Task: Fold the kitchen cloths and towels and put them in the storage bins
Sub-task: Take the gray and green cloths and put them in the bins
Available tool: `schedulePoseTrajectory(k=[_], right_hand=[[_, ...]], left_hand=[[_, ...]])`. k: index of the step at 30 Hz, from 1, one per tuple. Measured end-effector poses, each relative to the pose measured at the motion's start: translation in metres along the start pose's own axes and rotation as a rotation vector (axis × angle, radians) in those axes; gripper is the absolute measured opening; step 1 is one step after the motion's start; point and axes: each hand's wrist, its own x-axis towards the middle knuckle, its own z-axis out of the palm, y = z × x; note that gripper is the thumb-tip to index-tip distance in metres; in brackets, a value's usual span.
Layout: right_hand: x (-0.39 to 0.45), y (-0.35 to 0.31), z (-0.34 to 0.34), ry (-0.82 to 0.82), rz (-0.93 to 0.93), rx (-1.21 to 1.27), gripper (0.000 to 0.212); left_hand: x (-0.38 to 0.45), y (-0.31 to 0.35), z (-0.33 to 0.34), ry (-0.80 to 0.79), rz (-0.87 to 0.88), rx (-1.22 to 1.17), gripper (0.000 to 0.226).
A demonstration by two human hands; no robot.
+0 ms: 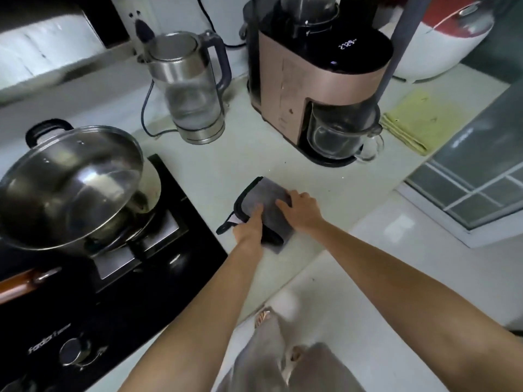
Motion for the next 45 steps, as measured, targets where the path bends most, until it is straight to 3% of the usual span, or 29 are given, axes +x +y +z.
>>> schedulePoseTrajectory(k=[4,6,8,12,15,18,26,33,39,45], right_hand=[[0.005,0.02,-0.019,-0.07,0.022,0.324,0.029],[0.009,0.044,-0.044,-0.066,0.074,0.414,0.029],[0.017,0.077,-0.072,0.037,0.15,0.442,0.032],[0.037,0.146,-0.125,0.271,0.201,0.239,0.025],[0.057,0.197,-0.159,0.37,0.134,0.06,0.025],[0.092,0.24,-0.189,0.298,0.058,-0.192,0.049],[0.177,0.284,-0.236,0.157,-0.123,-0.559,0.07],[0.198,0.279,-0.236,0.282,-0.25,-0.759,0.045],[0.152,0.308,-0.262,0.224,-0.212,-0.474,0.045],[0.049,0.351,-0.284,0.261,0.182,0.34,0.037]], left_hand=[[-0.002,0.012,0.021,0.068,0.018,0.154,0.055],[0.003,0.014,0.035,0.05,0.138,0.257,0.047],[0.004,0.019,0.053,-0.01,0.248,0.349,0.042],[-0.002,0.03,0.099,-0.112,0.435,0.55,0.04],[-0.014,0.022,0.142,-0.254,0.467,0.66,0.033],[-0.029,0.006,0.194,-0.295,0.465,0.743,0.037],[-0.052,-0.006,0.284,-0.132,0.472,0.85,0.029],[-0.054,-0.002,0.305,-0.102,0.524,1.055,0.035],[-0.058,-0.004,0.319,-0.154,0.617,1.28,0.04],[-0.068,0.005,0.337,-0.332,0.717,1.24,0.035]])
